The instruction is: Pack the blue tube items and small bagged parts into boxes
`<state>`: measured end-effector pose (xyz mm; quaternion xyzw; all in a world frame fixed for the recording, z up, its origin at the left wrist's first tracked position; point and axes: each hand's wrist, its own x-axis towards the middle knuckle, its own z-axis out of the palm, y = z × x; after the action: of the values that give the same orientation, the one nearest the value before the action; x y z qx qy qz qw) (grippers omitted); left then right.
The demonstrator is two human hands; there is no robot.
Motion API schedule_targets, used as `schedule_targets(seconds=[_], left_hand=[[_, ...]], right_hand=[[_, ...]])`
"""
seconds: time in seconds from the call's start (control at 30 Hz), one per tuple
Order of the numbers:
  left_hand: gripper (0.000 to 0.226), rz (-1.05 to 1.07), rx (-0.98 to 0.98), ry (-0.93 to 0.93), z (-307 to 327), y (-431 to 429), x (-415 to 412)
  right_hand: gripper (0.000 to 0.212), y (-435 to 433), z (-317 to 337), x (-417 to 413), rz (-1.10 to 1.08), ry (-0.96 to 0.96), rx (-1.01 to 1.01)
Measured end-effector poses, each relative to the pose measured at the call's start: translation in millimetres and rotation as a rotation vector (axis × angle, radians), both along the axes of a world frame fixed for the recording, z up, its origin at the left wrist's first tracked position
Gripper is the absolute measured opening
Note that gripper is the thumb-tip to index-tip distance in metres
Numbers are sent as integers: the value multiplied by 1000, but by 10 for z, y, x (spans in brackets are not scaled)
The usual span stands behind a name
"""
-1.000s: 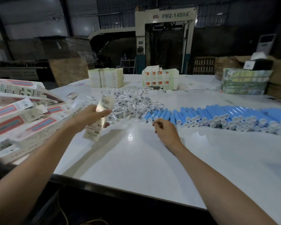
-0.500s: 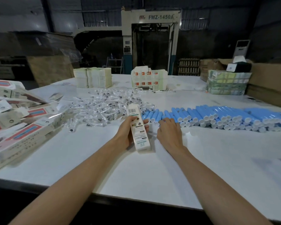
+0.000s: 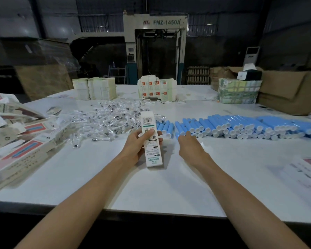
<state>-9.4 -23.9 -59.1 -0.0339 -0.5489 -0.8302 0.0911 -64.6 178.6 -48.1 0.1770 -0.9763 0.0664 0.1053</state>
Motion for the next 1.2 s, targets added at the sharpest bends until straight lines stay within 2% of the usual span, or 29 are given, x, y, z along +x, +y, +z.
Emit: schedule_targets(seconds=[0.1, 0.27, 0.33, 0.43, 0.5, 0.57, 0.67, 0.73, 0.8, 0.9, 0.97, 1.1, 1.2], left_hand=[[49, -8, -10, 13, 10, 3, 10], [54, -31, -34, 24, 11, 10, 20], [54, -32, -43, 27, 21, 8, 30], [47, -32, -59, 34, 31, 10, 38], [44, -32, -70, 35, 41, 15, 51], [45, -37, -94, 44, 56, 20, 62], [49, -45, -145, 57, 72, 30, 78], [54, -52, -181, 62, 73, 41, 81], [59, -62, -204, 69, 80, 47, 89], [56, -68, -227, 85, 84, 47, 96], [51, -63, -237, 91, 86, 42, 97], [46, -64, -259, 91, 91, 43, 102], [41, -67, -274, 75, 90, 64, 112]], right_hand=[[30, 107, 102, 23, -56, -88, 59], [35, 39, 50, -12, -154, -37, -23], [36, 16, -79, -48, -145, -19, 1], [31, 32, -166, -107, -106, -35, -31], [18, 52, -95, -139, -98, -46, -141], [18, 79, 88, -164, -92, -56, -436], [29, 107, 506, -133, 2, -88, -1161], [25, 80, 794, -105, 155, -212, -1577], [24, -6, 1011, -105, 297, -310, -1781], [35, -225, 1162, -91, 369, -322, -1816], [43, -352, 1149, -93, 348, -313, -1764], [63, -409, 1035, -176, 254, -215, -1420], [74, -362, 1033, -247, 246, -151, -1273]])
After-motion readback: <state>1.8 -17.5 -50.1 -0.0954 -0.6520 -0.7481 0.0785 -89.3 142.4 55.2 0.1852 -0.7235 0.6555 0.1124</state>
